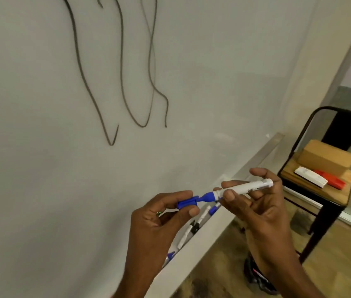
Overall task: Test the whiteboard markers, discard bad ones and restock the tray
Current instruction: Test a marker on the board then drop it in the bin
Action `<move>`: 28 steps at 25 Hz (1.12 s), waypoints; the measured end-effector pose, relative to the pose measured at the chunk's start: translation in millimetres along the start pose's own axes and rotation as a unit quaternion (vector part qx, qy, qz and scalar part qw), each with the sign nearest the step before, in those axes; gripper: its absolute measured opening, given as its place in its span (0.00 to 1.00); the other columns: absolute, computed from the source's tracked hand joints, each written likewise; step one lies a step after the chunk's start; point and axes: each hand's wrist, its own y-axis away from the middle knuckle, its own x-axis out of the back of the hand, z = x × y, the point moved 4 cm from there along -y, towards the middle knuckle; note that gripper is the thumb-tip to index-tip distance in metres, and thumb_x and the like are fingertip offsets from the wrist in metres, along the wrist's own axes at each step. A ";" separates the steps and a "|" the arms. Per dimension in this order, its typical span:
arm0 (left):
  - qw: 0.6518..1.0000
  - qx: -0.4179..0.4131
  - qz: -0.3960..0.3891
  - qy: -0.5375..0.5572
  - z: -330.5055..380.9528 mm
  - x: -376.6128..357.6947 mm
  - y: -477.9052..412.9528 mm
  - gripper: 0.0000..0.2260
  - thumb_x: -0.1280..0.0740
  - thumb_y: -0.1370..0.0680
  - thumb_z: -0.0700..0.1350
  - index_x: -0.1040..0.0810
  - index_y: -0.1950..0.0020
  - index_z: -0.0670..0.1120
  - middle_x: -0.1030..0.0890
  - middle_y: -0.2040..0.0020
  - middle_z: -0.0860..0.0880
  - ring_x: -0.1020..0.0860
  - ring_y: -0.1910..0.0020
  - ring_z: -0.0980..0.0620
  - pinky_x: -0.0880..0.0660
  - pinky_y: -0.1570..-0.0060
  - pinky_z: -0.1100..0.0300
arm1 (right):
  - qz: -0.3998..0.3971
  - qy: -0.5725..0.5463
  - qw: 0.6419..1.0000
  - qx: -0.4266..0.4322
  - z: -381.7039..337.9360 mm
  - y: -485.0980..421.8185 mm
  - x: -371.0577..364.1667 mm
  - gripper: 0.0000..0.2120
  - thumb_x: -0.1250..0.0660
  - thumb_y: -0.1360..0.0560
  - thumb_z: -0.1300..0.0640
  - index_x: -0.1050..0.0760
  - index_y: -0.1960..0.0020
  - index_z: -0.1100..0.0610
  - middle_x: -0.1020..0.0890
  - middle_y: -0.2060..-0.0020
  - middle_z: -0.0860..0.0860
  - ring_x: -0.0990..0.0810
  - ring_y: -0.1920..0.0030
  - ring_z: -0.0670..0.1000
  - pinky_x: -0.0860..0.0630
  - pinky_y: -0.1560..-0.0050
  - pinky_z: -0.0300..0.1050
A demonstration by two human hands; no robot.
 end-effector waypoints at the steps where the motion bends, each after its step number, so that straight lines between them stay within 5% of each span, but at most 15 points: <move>1: 1.000 0.006 -0.014 0.000 -5.8 -4.8 3.1 0.09 0.24 0.36 0.47 0.13 0.59 0.58 0.13 0.56 0.56 0.16 0.55 0.57 0.22 0.58 0.72 | -0.004 0.012 1.000 0.003 3.8 4.2 3.2 0.32 0.25 0.36 0.59 0.34 0.35 0.51 0.15 0.51 0.60 0.14 0.50 0.58 0.17 0.49 0.49; 5: 0.997 0.042 -0.058 0.001 -29.7 -27.2 11.0 0.11 0.27 0.36 0.53 0.15 0.54 0.58 0.13 0.56 0.59 0.16 0.55 0.58 0.23 0.59 0.73 | -0.011 0.045 0.999 -0.008 20.5 15.3 21.2 0.28 0.28 0.31 0.65 0.36 0.36 0.54 0.15 0.51 0.60 0.14 0.50 0.59 0.17 0.50 0.48; 10: 0.960 0.206 -0.151 0.111 -89.3 -74.8 19.6 0.15 0.31 0.27 0.46 0.16 0.41 0.48 0.13 0.46 0.51 0.15 0.46 0.49 0.19 0.49 0.64 | 0.034 0.054 0.995 -0.074 54.9 16.3 79.7 0.24 0.30 0.28 0.66 0.36 0.36 0.57 0.16 0.49 0.60 0.15 0.48 0.59 0.17 0.51 0.45; 17: 0.932 0.280 -0.216 -0.079 -172.6 -171.1 24.8 0.05 0.29 0.24 0.54 0.17 0.53 0.66 0.16 0.54 0.67 0.18 0.51 0.66 0.23 0.54 0.73 | 0.120 0.016 0.979 -0.166 97.8 13.7 191.2 0.19 0.31 0.26 0.65 0.33 0.40 0.52 0.17 0.48 0.62 0.16 0.47 0.63 0.18 0.49 0.53; 21: 0.909 0.318 -0.245 -0.111 -200.2 -242.7 17.3 0.03 0.28 0.24 0.51 0.18 0.57 0.59 0.17 0.64 0.69 0.19 0.59 0.69 0.27 0.63 0.78 | 0.177 -0.015 0.965 -0.195 111.7 -4.6 266.0 0.17 0.32 0.27 0.66 0.32 0.44 0.53 0.18 0.50 0.64 0.17 0.47 0.66 0.18 0.47 0.56; 25: 0.886 0.361 -0.264 -0.119 -229.2 -301.3 27.6 0.04 0.27 0.24 0.46 0.15 0.54 0.56 0.13 0.61 0.58 0.16 0.58 0.61 0.22 0.58 0.70 | 0.225 -0.012 0.942 -0.250 130.7 -4.0 328.5 0.19 0.27 0.30 0.61 0.32 0.48 0.46 0.18 0.50 0.63 0.16 0.49 0.61 0.18 0.49 0.57; 28: 0.874 0.377 -0.288 -0.107 -243.7 -337.2 32.6 0.05 0.27 0.25 0.47 0.14 0.50 0.52 0.13 0.59 0.49 0.18 0.61 0.60 0.21 0.57 0.66 | 0.226 -0.046 0.917 -0.326 137.0 -13.7 371.9 0.28 0.15 0.45 0.47 0.28 0.53 0.42 0.16 0.52 0.59 0.15 0.51 0.58 0.18 0.50 0.56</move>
